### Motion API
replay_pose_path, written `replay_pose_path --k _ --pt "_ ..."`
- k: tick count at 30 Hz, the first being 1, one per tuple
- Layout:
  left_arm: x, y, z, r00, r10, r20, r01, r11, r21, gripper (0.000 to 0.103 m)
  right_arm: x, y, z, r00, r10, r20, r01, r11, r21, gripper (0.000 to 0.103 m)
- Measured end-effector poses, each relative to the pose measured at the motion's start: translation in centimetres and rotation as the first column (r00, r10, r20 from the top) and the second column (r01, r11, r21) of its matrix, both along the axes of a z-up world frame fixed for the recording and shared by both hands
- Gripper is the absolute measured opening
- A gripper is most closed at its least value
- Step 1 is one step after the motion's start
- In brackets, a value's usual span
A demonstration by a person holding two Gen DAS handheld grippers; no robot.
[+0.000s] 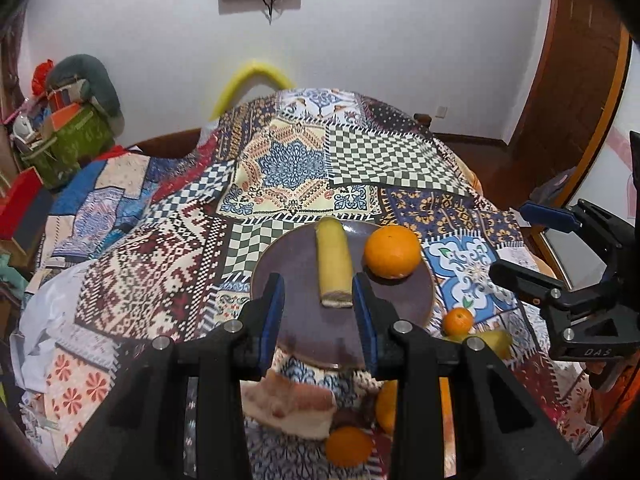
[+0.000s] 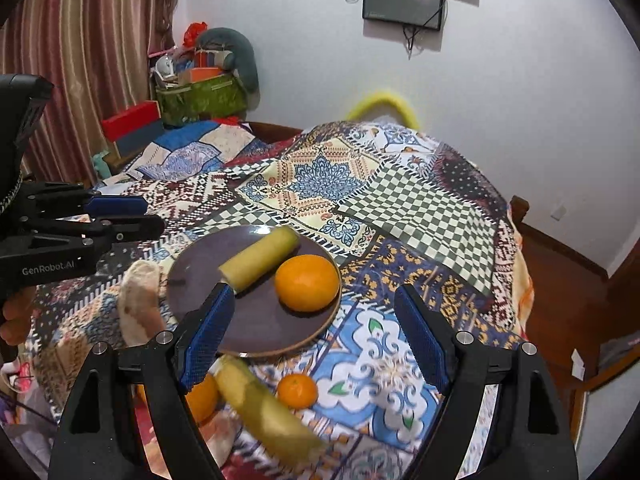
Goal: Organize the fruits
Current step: 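Grasp the second large Dole orange with the left gripper while the right reaches the corn cob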
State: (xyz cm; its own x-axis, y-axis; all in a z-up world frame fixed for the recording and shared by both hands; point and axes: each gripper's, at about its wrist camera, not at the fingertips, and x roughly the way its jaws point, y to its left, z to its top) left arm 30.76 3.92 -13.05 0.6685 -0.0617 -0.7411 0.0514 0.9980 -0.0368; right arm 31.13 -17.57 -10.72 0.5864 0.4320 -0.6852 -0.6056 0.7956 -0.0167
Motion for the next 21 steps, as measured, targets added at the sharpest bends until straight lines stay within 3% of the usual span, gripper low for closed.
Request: replay_pose_path --k 10,21 --pt "-4.9 -1.3 1.1 1.0 -0.001 0.014 0.001 1.0 -0.022 0.035 -5.0 -2.1 1.3 0.999 -0.023 0.048 0.023 1.0 0.012 0.083" --pt "-6.4 -3.5 -2.7 0.995 -0.014 -0.095 0.009 0.999 -0.052 0.037 -7.1 -4.1 -1.6 0.996 -0.084 -0.043 0.086 0.995 0.044 0.083"
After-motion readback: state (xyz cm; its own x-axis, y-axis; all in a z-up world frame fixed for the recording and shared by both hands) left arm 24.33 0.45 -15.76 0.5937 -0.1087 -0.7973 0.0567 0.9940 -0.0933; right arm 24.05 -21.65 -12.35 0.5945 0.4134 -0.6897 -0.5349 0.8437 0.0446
